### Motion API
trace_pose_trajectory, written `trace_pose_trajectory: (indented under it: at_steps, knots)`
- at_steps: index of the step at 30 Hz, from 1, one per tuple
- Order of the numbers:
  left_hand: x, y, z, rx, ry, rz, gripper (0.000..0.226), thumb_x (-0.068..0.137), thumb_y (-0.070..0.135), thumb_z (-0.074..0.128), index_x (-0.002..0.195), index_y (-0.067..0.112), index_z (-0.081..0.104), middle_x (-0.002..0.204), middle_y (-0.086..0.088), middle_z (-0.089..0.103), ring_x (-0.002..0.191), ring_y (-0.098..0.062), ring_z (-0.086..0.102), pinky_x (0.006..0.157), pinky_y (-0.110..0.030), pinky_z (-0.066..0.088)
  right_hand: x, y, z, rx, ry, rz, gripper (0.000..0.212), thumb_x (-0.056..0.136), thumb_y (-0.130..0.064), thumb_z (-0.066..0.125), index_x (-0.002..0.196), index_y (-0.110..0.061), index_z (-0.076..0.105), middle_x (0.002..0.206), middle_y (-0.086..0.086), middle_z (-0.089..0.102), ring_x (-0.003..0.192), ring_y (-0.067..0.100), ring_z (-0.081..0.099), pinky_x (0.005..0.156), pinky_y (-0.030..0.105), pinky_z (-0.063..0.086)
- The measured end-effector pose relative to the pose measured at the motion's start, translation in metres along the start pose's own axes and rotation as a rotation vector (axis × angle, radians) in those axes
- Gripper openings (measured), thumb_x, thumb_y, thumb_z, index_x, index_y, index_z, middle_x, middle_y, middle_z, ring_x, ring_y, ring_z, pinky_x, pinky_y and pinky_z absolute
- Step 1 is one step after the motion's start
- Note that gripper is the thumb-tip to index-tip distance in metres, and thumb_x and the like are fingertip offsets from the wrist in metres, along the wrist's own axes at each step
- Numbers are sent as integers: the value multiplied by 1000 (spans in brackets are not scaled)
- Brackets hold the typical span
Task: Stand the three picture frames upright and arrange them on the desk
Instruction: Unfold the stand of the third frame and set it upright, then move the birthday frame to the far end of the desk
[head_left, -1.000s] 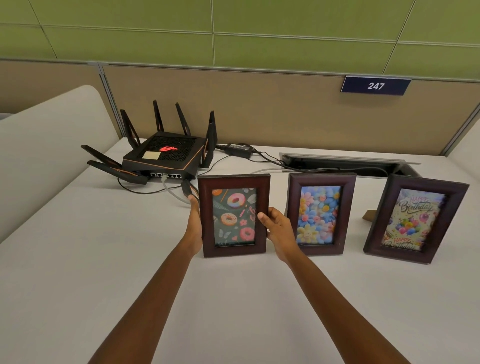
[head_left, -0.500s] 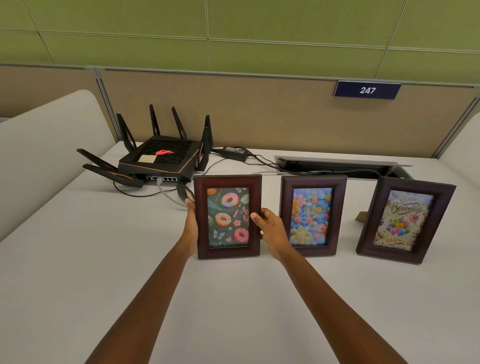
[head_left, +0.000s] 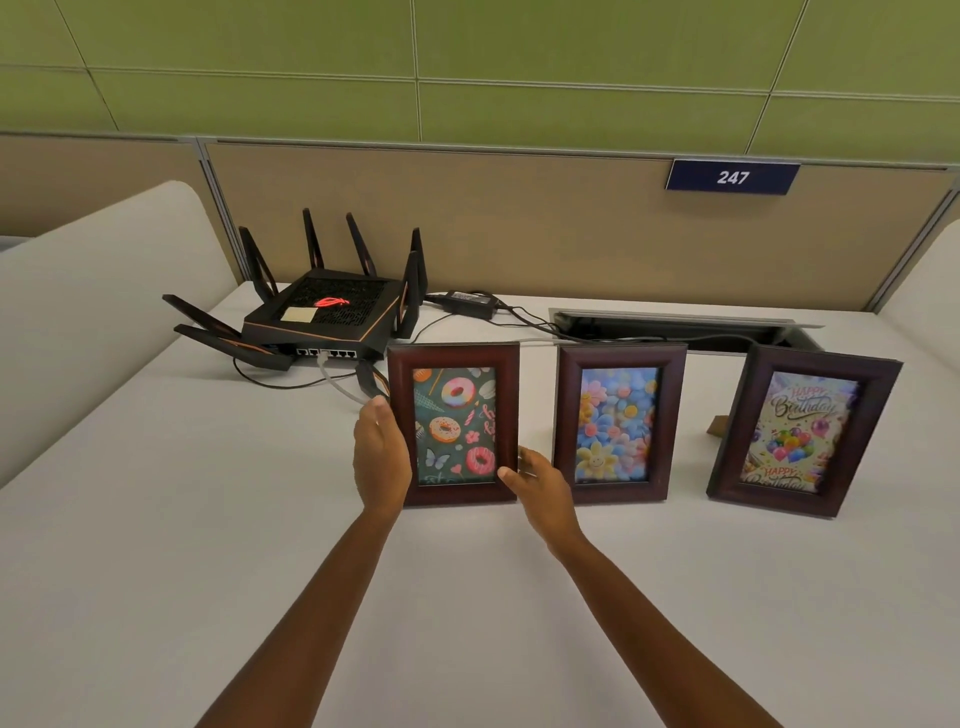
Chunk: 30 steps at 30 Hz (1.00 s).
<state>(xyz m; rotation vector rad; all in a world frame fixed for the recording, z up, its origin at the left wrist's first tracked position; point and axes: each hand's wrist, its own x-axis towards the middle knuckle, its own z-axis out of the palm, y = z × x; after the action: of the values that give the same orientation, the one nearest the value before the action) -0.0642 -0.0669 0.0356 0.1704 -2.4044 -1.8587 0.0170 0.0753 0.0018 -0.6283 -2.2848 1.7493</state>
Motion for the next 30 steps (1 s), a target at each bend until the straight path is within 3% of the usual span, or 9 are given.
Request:
trace_pose_trajectory:
  at_steps: [4,10,15,18,22,25,30]
  knots:
    - [-14,6,-1,172,158,289,43,98,30,32,132,5,39,134,-17,48,119,-31,53,88,-43,51,-15,8,-8,-53,41,-66,48,88,-19,56,132,-5,41,138,14,48,125,25,47,96,26,38]
    - [-44,25,8,288,81,678,53,90,31,33,133,1,41,140,-24,43,128,-35,45,99,-48,47,-33,2,-35,-205,156,-270,31,90,-12,53,120,-5,55,122,13,61,113,22,56,93,23,43]
    - [-68,42,37,390,11,966,41,93,30,34,129,10,35,135,-26,49,126,-37,46,99,-43,41,-36,-3,-74,-300,288,-385,27,89,-10,52,114,-1,58,116,16,64,109,20,57,87,19,41]
    - [-85,50,58,411,-63,1041,44,96,37,22,128,10,34,135,-26,49,130,-31,41,102,-37,33,-37,-2,-103,-307,338,-412,25,89,-9,52,111,2,59,115,18,64,108,26,60,84,21,46]
    - [-110,61,88,353,-149,1095,40,91,28,38,126,9,35,132,-27,51,130,-29,40,102,-36,35,-36,0,-149,-318,429,-471,21,88,-3,51,106,2,62,106,19,67,98,19,60,78,14,44]
    - [-129,69,111,333,-228,1101,40,94,31,33,127,8,35,131,-27,52,125,-35,46,101,-39,37,-33,5,-184,-311,521,-442,21,89,-3,51,105,3,63,104,19,68,96,21,60,83,22,43]
    - [-157,81,158,351,-361,1107,46,87,19,48,129,1,46,133,-22,54,123,-34,51,100,-37,34,-25,21,-244,-254,643,-356,19,89,-3,51,103,5,61,108,23,64,103,33,60,83,30,47]
